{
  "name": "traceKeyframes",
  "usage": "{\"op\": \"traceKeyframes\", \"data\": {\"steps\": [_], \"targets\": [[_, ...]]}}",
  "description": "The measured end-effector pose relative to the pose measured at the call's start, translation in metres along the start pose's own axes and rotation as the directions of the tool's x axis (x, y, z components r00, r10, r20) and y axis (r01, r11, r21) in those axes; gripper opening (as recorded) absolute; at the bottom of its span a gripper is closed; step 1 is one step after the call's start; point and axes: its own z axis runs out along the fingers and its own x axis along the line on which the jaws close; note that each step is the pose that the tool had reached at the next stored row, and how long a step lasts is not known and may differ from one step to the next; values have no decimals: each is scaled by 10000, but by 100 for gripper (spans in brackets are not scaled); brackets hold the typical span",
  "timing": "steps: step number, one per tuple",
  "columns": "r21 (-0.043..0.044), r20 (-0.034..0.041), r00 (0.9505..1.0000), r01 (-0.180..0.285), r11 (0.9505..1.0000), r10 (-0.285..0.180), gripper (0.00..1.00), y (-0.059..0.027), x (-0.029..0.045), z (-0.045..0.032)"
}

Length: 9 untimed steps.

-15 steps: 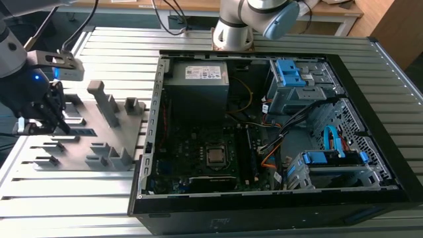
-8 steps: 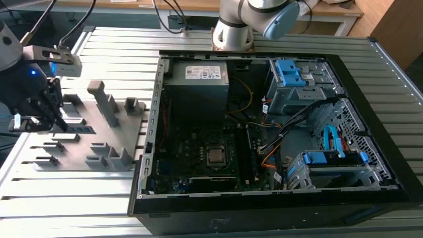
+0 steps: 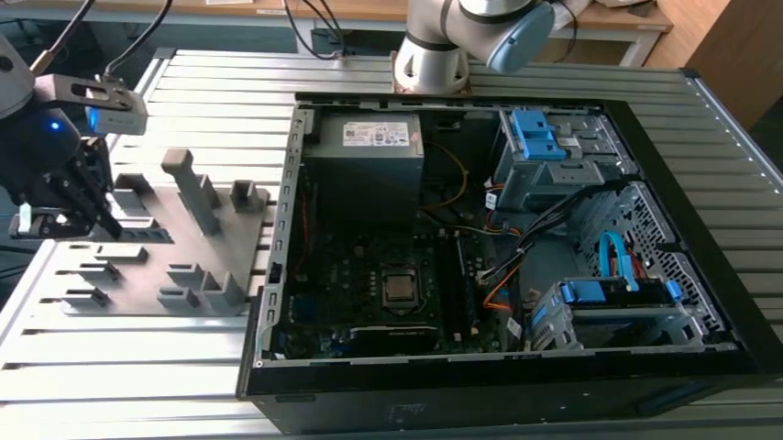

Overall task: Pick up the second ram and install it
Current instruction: 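Pick up the second ram and move it above second insertion slot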

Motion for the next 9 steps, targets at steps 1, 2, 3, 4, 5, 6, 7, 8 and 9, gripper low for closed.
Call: {"op": "traceKeyframes", "data": {"steps": [1,2,3,4,5,6,7,8,9], "targets": [[0,0,10000,0,10000,0,14,0,0,-11],[0,0,10000,0,10000,0,14,-1,0,-24],[0,0,10000,1,10000,-1,14,-1,0,-38],[0,0,10000,0,10000,0,14,-2,0,-52],[-1,-1,10000,0,10000,0,14,-2,0,-64],[0,0,10000,0,10000,0,14,-2,0,-77],[-1,-1,10000,0,10000,0,14,-2,0,-89],[-1,-1,10000,0,10000,0,14,-3,0,-101],[-1,-1,10000,0,10000,0,14,-3,0,-112]]}}
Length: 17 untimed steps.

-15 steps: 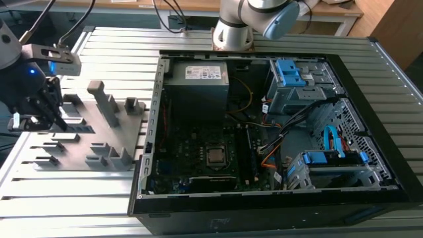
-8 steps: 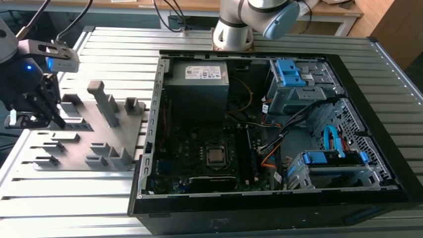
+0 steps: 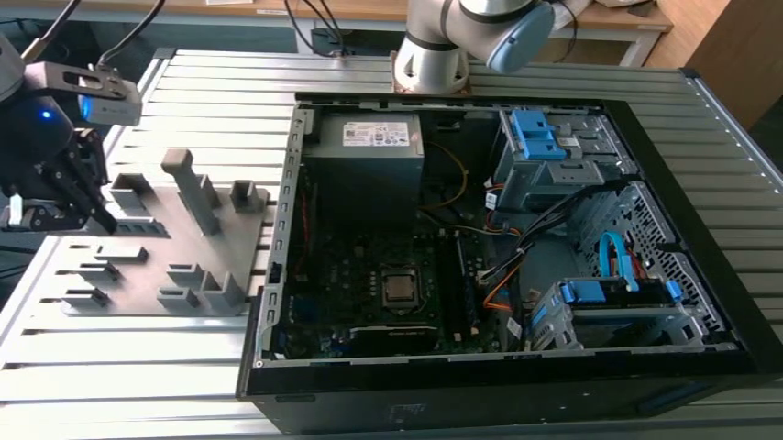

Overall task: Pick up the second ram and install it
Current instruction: 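Pick up the second ram and move it above second insertion slot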

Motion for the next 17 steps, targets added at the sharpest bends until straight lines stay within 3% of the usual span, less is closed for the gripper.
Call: {"op": "traceKeyframes", "data": {"steps": [17], "targets": [[0,0,10000,0,10000,0,14,-4,0,-185]]}}
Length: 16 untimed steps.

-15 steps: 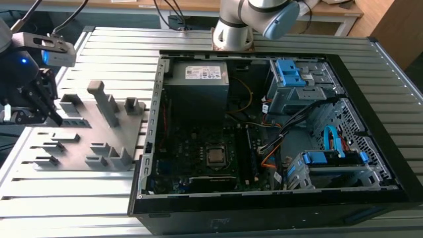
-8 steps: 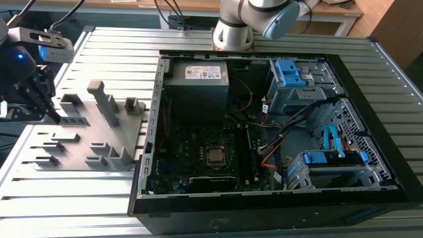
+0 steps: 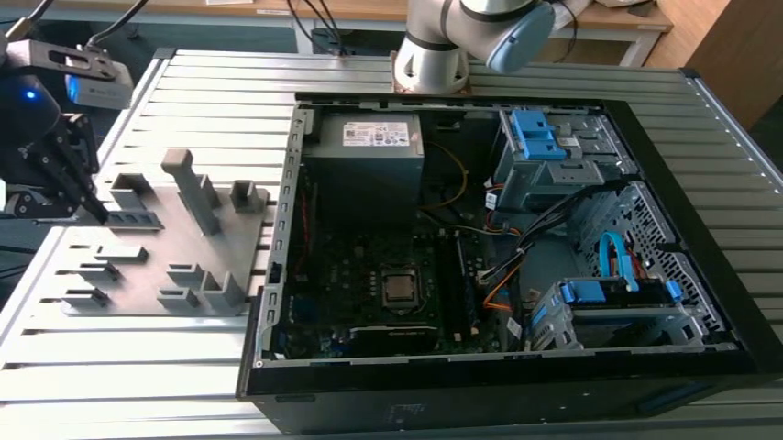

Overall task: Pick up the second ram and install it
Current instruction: 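Pick up the second ram and move it above second insertion slot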

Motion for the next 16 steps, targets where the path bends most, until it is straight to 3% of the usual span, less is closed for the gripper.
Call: {"op": "traceKeyframes", "data": {"steps": [16], "targets": [[0,0,10000,0,10000,0,14,-5,0,-190]]}}
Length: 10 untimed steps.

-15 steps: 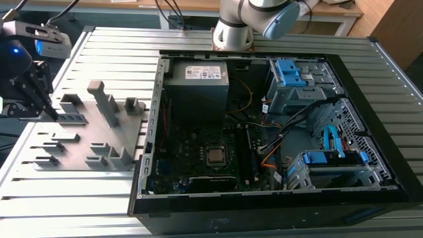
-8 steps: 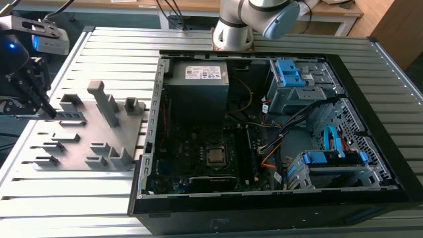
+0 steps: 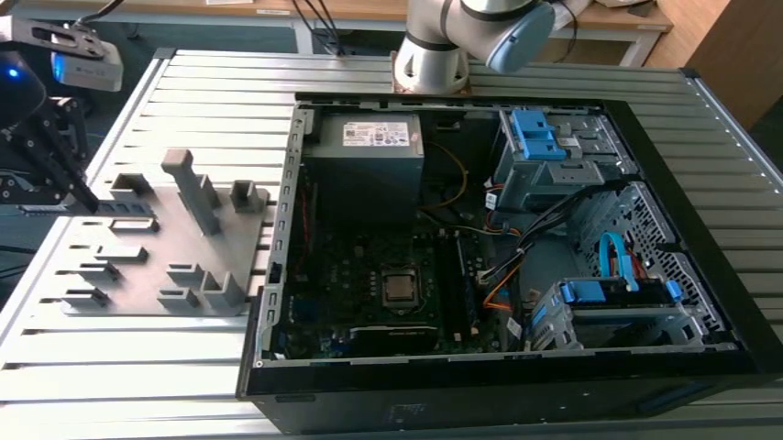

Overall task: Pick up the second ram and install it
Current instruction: 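Pick up the second ram and move it above second insertion slot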

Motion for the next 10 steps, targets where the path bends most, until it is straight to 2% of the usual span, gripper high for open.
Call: {"op": "traceKeyframes", "data": {"steps": [10], "targets": [[0,3,10000,1,10000,-1,14,-3,0,-144]]}}
